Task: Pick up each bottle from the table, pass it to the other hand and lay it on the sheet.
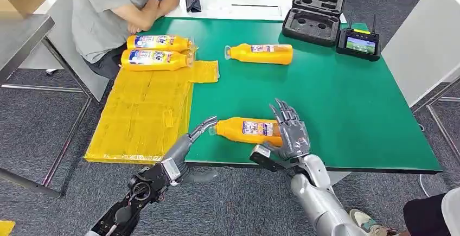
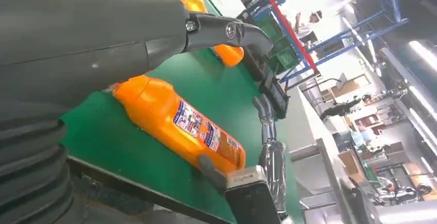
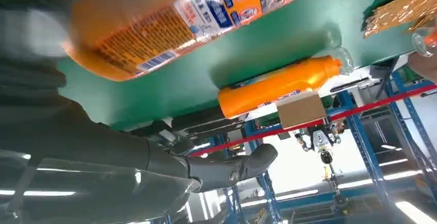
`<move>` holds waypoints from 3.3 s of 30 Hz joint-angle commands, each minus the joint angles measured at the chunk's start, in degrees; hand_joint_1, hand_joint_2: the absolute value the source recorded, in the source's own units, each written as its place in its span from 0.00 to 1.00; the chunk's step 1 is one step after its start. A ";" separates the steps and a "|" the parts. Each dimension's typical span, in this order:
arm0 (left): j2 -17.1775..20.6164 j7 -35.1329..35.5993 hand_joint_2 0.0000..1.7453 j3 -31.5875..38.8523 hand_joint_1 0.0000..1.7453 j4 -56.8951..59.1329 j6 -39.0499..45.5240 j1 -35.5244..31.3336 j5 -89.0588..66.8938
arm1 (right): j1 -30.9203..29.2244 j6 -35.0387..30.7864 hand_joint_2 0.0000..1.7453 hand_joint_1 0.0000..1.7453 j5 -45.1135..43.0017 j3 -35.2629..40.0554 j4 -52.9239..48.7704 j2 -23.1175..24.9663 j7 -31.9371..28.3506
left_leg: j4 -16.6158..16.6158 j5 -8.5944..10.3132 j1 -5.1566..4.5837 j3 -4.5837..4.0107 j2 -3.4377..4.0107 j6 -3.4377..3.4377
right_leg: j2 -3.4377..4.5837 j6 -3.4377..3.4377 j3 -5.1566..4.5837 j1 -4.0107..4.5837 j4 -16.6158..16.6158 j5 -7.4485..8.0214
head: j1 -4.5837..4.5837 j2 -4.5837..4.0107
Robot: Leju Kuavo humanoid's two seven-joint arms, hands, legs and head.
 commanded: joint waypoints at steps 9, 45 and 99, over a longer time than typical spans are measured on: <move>0.55 0.17 1.00 -0.39 0.00 3.15 -0.52 -1.82 -0.51 | -5.88 8.78 0.00 0.00 2.22 -0.53 8.42 -1.01 6.60 | 0.03 -0.06 0.01 0.11 0.08 -0.07 | 0.05 -0.09 0.09 0.02 0.04 -0.04 | 0.00 0.00; -0.46 0.17 1.00 -0.28 0.00 3.35 -1.64 -2.36 -0.96 | -6.19 14.80 0.00 0.00 9.53 3.02 6.39 -3.01 13.48 | 0.07 -0.07 0.01 0.07 0.08 -0.07 | 0.05 -0.09 0.05 0.02 0.07 -0.05 | 0.00 0.00; -0.62 0.17 1.00 -1.87 0.00 3.71 -2.82 -3.05 0.25 | -5.37 25.83 1.00 1.00 2.09 -5.55 9.23 -3.54 6.38 | 0.05 -0.10 0.06 0.24 0.03 -0.10 | -0.01 -0.13 0.23 0.07 0.01 -0.08 | 0.00 0.00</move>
